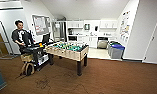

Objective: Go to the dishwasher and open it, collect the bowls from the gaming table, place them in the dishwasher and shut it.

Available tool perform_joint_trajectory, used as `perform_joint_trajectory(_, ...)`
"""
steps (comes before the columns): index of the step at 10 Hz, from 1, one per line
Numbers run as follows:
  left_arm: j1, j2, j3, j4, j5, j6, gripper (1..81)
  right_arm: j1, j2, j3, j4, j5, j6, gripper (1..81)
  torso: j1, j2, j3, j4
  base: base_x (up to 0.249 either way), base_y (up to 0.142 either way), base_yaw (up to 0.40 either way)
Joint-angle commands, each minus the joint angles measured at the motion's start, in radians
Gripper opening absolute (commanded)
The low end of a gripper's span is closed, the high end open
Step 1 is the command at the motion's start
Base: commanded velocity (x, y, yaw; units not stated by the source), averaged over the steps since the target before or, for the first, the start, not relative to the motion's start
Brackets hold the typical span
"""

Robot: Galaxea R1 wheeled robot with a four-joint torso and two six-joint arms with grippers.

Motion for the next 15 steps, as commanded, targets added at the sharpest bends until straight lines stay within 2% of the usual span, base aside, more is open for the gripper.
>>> perform_joint_trajectory(1,-0.045,-0.018,0.009,0.011,0.028,0.000,1.0,0.058,0.022,0.030,-0.013,-0.010,-0.002,1.0,0.000,0.000,0.000,0.000,0.082,-0.080,0.000)
perform_joint_trajectory(6,-0.045,-0.013,0.008,0.011,0.028,0.000,1.0,0.061,0.024,0.030,-0.014,-0.012,-0.002,1.0,-0.001,0.000,0.000,0.000,0.082,-0.074,0.000)
perform_joint_trajectory(15,-0.045,-0.015,0.012,0.012,0.028,0.003,1.0,0.053,0.021,0.029,-0.013,-0.012,-0.001,1.0,-0.001,0.000,0.000,0.000,0.087,0.000,0.000)
